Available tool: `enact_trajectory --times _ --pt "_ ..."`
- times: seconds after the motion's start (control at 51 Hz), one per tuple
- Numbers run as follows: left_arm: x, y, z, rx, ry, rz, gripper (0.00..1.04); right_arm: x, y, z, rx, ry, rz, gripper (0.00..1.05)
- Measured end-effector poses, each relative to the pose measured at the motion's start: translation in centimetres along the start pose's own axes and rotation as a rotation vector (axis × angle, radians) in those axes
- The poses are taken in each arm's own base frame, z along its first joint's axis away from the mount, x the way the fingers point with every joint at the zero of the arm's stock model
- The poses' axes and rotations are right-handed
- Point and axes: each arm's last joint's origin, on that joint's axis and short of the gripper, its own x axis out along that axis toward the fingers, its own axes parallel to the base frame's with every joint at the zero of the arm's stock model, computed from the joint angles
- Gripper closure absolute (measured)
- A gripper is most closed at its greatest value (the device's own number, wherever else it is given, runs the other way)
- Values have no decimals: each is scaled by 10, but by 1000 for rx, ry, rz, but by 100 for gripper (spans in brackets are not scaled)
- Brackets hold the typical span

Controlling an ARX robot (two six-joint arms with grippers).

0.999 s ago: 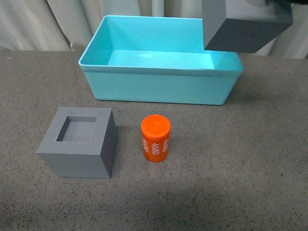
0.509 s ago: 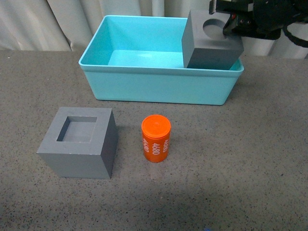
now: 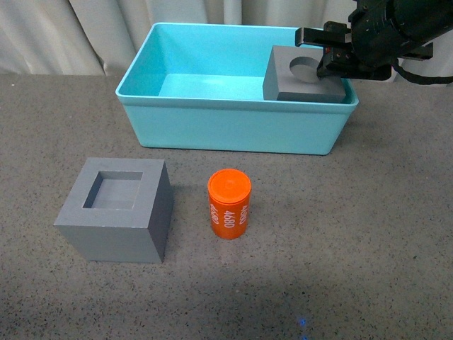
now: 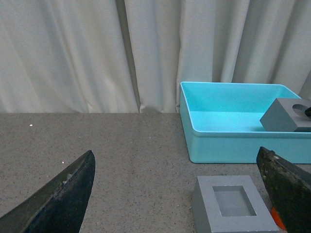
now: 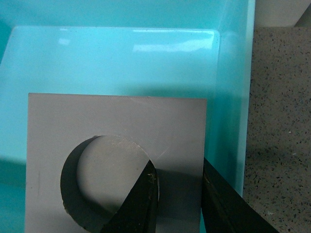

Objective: Place gray and orange parts in blue box

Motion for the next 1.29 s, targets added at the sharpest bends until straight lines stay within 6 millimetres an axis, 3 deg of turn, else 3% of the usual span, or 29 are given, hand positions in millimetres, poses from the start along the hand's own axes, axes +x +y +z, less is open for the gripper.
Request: enact_trajectory --times 0.157,0.313,0.47,0.607,0.725,0.921,1.058,1.156,1.195,1.293 --pt "0 0 0 0 0 0 7 1 0 -1 1 8 -4 69" --pt "0 0 0 0 0 0 7 -4 -1 -2 13 -46 -8 39" --pt "0 0 0 0 0 0 7 -41 1 -2 -15 -226 -17 8" --pt "0 0 0 0 0 0 7 -83 4 -6 -68 -360 -18 10" --pt "0 0 0 0 0 0 7 -113 3 -31 -96 -417 -43 10" --pt "0 0 0 0 0 0 7 -142 1 -62 -42 -451 -23 10" --pt "0 0 0 -1 3 0 7 -143 0 -64 -31 -450 -21 10" --pt "3 0 -1 -71 223 193 7 -143 0 -64 -30 -450 -21 10" --pt "9 0 0 -104 289 273 7 -143 0 -64 -29 -449 -22 10" --pt "32 -5 6 -220 318 276 7 -144 1 -64 -29 -451 -20 10"
